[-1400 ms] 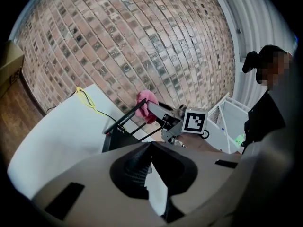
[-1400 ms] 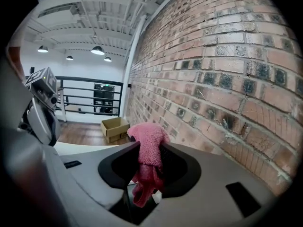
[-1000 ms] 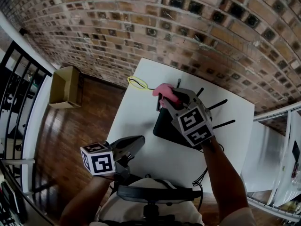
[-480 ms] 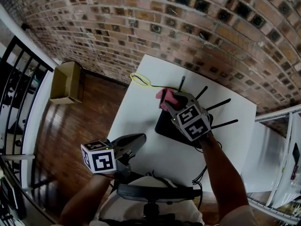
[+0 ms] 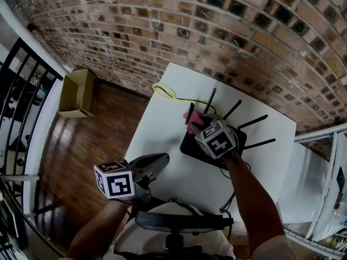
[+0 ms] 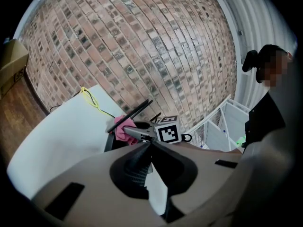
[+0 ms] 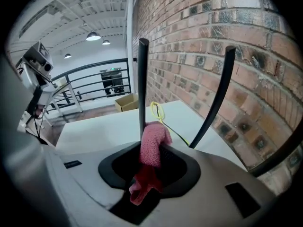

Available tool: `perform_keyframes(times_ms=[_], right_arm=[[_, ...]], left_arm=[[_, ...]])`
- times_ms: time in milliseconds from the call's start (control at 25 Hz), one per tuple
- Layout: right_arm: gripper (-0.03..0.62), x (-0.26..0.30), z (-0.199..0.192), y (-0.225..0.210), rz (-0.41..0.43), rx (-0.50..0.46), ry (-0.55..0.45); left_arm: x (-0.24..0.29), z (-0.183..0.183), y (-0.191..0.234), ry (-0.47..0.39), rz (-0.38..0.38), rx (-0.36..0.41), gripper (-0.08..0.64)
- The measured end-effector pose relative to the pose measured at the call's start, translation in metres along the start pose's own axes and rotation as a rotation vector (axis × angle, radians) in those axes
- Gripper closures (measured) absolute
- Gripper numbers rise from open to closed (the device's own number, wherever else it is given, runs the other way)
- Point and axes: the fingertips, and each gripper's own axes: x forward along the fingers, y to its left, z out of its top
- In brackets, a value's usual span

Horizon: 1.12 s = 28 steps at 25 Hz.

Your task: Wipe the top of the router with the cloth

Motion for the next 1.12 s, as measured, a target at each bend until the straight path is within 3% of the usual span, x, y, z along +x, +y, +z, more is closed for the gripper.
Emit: perform_keyframes(times_ms=[320,600,840,1120], right_arm=[[0.449,0.004,-0.015,-0.003,-0.034,0.106,0.031],[0.449,-0.057,0.014,-0.015,-0.168,0.199,-0.169],[0.449,-0.118,0.055,-0.007,-0.172,0.225,-0.359],[0.449,-0.156,0.1,0.008,-0.167,0.175,-0.487]], left_arm=[[-0.002,-0.006,-0.002,0.009,0.005,-0.011,0.537],[-0.005,-0.006,0.001,0.02,0.007,0.004,0.537],[-0.003,-0.008,-0.003,0.042,-0.003,0.003,0.537],[0.0,-0.011,-0.003,0.061,-0.017,0.012,0.537]])
